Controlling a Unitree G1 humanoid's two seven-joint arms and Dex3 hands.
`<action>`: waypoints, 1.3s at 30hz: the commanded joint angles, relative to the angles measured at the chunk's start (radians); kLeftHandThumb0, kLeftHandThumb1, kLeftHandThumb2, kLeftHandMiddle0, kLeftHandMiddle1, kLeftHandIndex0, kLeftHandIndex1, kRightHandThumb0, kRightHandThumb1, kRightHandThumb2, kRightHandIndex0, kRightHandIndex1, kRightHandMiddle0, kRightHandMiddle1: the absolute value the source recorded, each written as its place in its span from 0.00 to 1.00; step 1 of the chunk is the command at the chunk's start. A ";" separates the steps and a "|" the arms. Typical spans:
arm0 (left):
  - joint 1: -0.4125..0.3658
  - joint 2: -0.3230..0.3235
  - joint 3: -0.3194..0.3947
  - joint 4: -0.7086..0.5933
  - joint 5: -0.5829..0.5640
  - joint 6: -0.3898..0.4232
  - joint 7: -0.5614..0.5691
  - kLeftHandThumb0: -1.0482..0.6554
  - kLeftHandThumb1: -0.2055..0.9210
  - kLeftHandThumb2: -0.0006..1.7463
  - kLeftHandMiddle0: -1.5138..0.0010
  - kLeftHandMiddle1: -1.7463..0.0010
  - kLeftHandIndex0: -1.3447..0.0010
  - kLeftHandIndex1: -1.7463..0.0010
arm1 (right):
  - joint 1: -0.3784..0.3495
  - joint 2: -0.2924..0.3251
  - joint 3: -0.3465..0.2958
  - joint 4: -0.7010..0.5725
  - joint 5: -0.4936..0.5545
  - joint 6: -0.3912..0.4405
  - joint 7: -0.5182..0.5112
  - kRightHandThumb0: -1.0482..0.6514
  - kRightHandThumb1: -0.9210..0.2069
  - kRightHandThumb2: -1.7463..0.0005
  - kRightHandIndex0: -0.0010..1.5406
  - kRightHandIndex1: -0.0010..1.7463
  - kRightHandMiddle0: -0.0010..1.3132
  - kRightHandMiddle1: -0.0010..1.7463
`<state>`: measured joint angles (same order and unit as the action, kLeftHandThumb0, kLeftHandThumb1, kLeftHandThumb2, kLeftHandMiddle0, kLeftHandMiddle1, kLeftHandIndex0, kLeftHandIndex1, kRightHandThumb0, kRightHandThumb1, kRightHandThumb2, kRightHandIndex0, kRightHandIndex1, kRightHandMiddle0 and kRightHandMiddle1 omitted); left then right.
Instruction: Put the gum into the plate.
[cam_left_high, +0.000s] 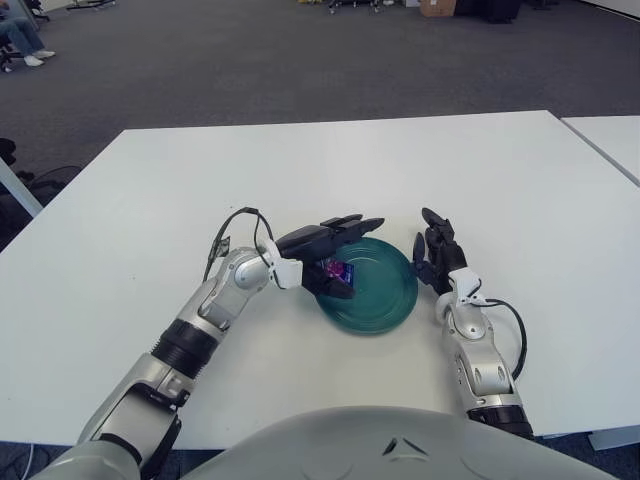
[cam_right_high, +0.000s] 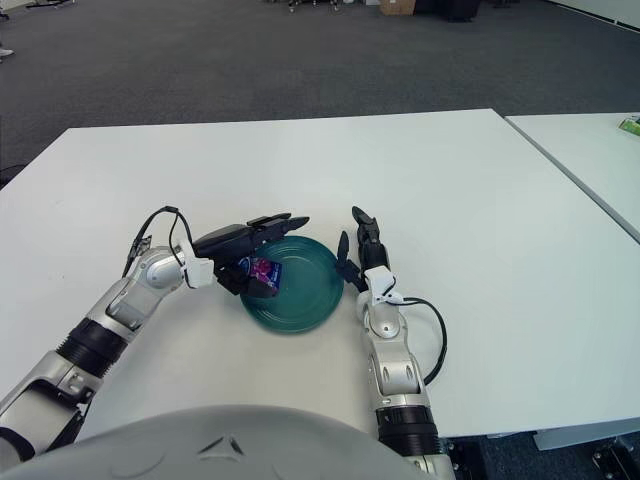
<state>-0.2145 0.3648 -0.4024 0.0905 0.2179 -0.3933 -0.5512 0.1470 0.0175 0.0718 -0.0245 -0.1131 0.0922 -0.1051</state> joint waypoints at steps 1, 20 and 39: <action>0.024 -0.023 0.037 -0.005 -0.078 0.035 -0.004 0.00 1.00 0.25 1.00 1.00 1.00 1.00 | 0.031 -0.003 -0.001 0.030 -0.006 0.047 0.003 0.12 0.00 0.47 0.14 0.01 0.00 0.26; 0.110 -0.269 0.258 0.149 -0.269 -0.082 0.251 0.00 1.00 0.45 1.00 1.00 1.00 1.00 | 0.061 0.002 -0.009 -0.007 0.016 0.058 0.016 0.13 0.00 0.46 0.13 0.00 0.00 0.25; 0.341 -0.430 0.247 0.017 -0.238 0.223 0.428 0.00 1.00 0.58 0.99 0.99 0.95 0.96 | 0.105 0.014 -0.003 -0.045 0.019 0.041 0.012 0.15 0.00 0.45 0.12 0.00 0.00 0.27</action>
<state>0.1056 -0.0574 -0.1776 0.1639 0.0013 -0.2288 -0.1581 0.2134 0.0239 0.0690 -0.0864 -0.0986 0.0955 -0.0932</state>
